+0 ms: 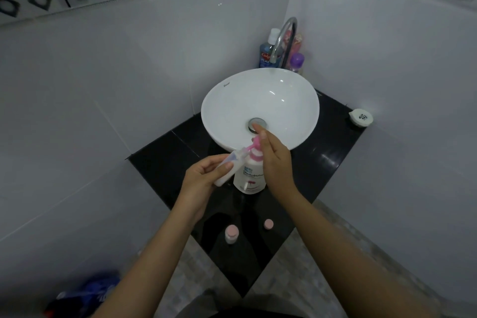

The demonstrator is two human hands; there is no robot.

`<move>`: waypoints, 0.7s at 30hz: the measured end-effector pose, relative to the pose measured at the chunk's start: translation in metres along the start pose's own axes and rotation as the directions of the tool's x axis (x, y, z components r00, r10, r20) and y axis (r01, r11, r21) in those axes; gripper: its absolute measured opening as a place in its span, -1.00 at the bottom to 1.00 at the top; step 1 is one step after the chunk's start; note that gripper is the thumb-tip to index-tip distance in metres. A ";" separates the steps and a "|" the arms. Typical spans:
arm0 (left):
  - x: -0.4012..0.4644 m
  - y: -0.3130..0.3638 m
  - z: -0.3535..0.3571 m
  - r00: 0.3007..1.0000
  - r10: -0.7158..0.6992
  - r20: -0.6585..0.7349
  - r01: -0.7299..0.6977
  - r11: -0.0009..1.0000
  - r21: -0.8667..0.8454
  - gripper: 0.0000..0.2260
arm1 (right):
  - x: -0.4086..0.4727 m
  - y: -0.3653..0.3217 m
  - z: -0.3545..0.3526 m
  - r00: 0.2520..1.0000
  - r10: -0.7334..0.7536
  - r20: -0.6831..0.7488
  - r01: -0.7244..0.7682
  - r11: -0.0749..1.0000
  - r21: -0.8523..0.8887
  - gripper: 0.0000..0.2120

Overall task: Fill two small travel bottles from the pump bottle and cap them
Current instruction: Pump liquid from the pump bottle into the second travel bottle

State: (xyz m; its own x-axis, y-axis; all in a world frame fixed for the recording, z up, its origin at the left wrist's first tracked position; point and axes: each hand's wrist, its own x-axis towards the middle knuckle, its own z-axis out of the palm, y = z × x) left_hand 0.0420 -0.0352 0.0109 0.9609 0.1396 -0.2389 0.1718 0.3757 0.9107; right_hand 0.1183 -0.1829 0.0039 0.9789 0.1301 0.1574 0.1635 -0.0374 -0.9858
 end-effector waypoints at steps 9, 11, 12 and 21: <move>-0.007 0.003 -0.007 1.000 -0.020 0.000 0.020 0.993 -0.112 -0.74 | 0.005 -0.007 -0.001 0.999 -0.027 -0.020 0.024 0.991 -0.131 -0.70; -0.010 0.002 -0.007 1.000 -0.013 0.002 0.013 0.995 -0.104 -0.69 | 0.006 -0.011 -0.002 1.000 0.000 -0.023 -0.002 0.992 -0.124 -0.66; -0.012 0.000 -0.007 1.000 -0.010 0.002 0.010 0.996 -0.094 -0.67 | 0.006 -0.013 -0.003 0.999 0.016 -0.031 -0.019 0.994 -0.110 -0.64; -0.034 -0.025 -0.011 0.998 -0.061 0.029 0.063 0.997 -0.052 -0.71 | -0.039 -0.008 -0.036 0.972 0.027 -0.231 -0.060 0.988 -0.139 -0.71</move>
State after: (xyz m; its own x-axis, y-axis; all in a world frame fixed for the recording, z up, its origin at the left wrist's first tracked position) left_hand 0.0027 -0.0397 -0.0076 0.9544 0.0896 -0.2846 0.2204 0.4311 0.8750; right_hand 0.0828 -0.2230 0.0077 0.9847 -0.1037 0.1402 0.1197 -0.1827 -0.9759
